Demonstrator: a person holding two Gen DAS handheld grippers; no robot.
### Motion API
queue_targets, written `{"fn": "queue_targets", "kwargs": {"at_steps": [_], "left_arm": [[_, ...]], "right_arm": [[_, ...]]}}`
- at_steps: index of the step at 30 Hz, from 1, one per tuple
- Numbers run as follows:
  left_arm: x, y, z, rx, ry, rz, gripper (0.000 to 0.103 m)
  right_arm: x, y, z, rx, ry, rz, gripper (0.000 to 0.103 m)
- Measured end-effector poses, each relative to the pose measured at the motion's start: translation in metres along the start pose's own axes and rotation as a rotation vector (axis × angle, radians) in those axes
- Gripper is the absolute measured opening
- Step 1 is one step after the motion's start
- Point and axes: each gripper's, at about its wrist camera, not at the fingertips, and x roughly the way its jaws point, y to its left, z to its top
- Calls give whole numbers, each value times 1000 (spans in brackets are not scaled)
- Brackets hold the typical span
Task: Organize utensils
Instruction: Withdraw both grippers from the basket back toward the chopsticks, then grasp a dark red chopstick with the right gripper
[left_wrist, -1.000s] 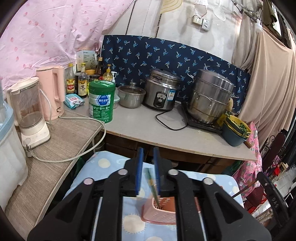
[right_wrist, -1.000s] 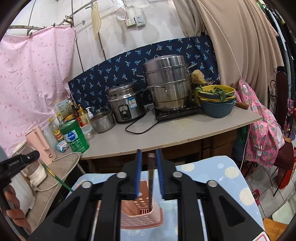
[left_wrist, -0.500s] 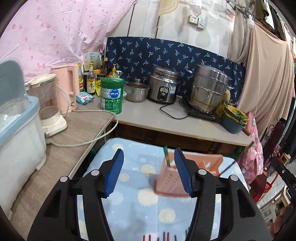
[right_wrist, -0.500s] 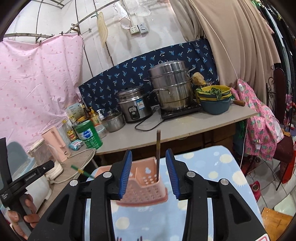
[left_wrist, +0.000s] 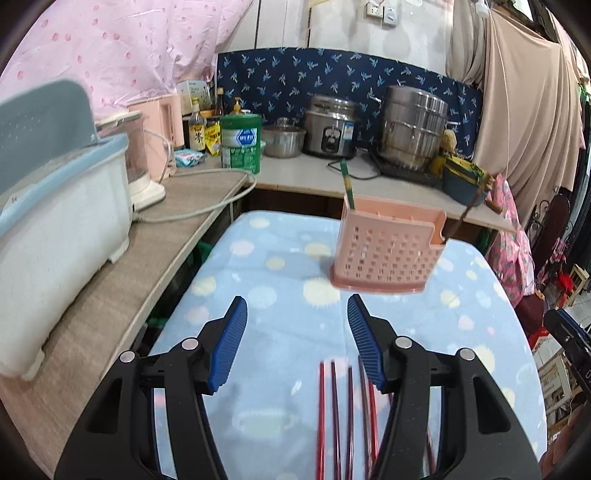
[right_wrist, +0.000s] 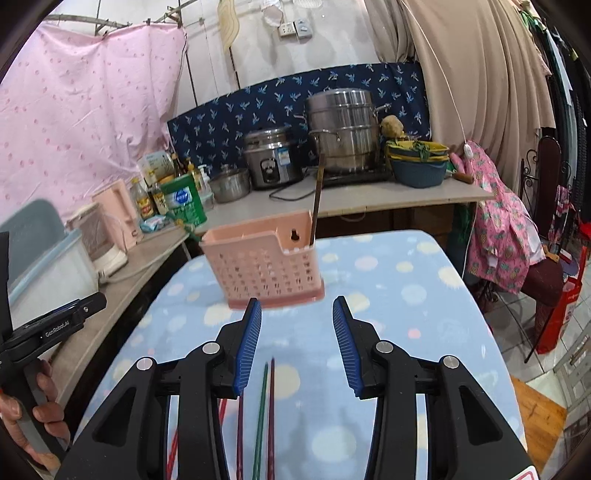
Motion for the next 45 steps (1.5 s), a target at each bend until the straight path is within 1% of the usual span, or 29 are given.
{"fn": "queue_targets", "kwargs": {"at_steps": [3,10,17,20,29,32,34,45], "left_arm": [[-5,2,-22,9,27,7,54],[-10,6,-71,27,83,26,54],[-9,10,-114,28,158,12,54],[-7,12,-126,23,186,9,54],[-5,11,-154,24,250,-4,54],[-5,10,-160,27,263,-8,54],[-5,8,-163,31,269,-9,54],[-4,6,-172,34,296,-17,54]], "right_arm": [[-7,1,-25,4,39,4,39],[-15,8,-78,-19,108,-25,39],[-15,16,-121,-36,173,-46,39],[-14,18,-136,-44,197,-52,39],[-4,24,-160,-56,249,-47,38],[0,25,-165,-56,262,-46,35],[2,26,-167,-54,270,-45,30],[14,28,-173,-54,292,-34,17]]}}
